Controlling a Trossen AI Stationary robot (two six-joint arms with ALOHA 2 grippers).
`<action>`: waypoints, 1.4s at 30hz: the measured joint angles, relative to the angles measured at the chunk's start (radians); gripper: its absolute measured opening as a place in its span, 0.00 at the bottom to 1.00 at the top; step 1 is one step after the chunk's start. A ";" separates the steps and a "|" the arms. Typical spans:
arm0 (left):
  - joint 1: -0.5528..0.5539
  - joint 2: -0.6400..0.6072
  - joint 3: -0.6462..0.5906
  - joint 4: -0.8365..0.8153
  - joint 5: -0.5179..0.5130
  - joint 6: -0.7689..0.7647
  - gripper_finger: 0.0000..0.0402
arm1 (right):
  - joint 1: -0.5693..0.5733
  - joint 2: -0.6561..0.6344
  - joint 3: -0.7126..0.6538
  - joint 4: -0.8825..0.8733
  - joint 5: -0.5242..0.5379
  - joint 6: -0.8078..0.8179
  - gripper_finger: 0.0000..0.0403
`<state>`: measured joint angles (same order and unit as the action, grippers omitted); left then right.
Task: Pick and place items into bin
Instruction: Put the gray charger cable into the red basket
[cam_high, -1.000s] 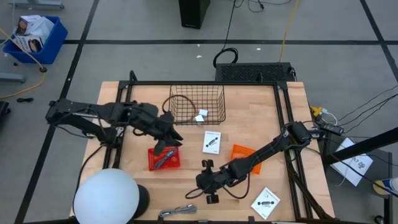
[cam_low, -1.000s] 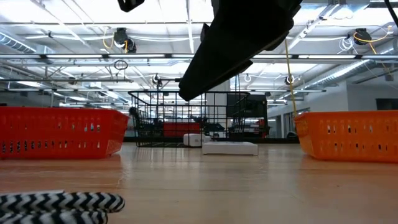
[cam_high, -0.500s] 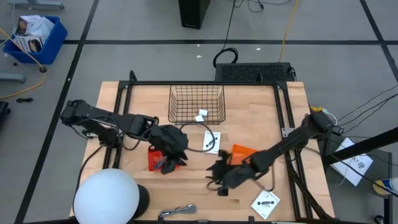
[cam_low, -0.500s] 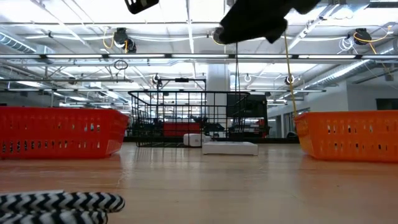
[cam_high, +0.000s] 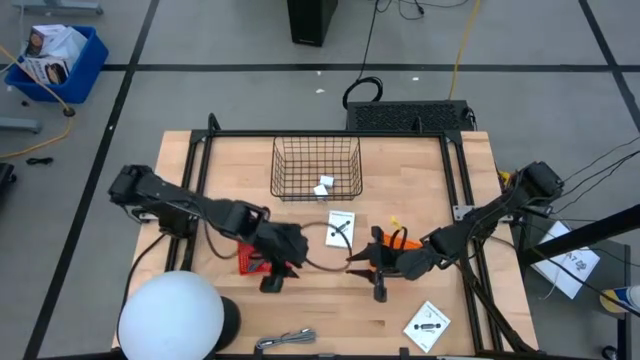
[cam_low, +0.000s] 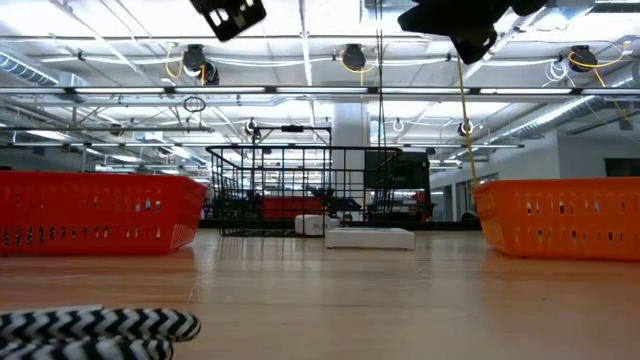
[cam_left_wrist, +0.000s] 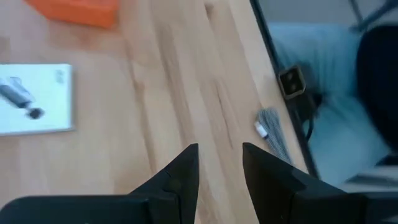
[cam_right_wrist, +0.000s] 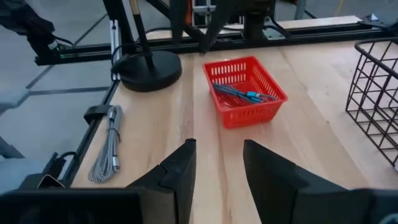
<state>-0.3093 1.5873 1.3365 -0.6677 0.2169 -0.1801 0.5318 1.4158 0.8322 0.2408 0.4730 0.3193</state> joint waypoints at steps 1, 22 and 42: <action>-0.008 0.023 0.000 0.008 0.000 0.011 0.32 | 0.000 0.000 0.000 -0.005 0.000 -0.006 0.31; -0.184 0.175 -0.001 0.087 0.042 0.052 0.32 | 0.000 0.002 -0.010 -0.004 -0.002 0.013 0.31; -0.191 0.321 -0.002 0.179 0.111 0.115 0.44 | 0.000 0.002 -0.046 0.039 -0.002 0.036 0.31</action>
<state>-0.4999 1.9080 1.3346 -0.4888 0.3281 -0.0654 0.5320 1.4181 0.7860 0.2794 0.4706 0.3550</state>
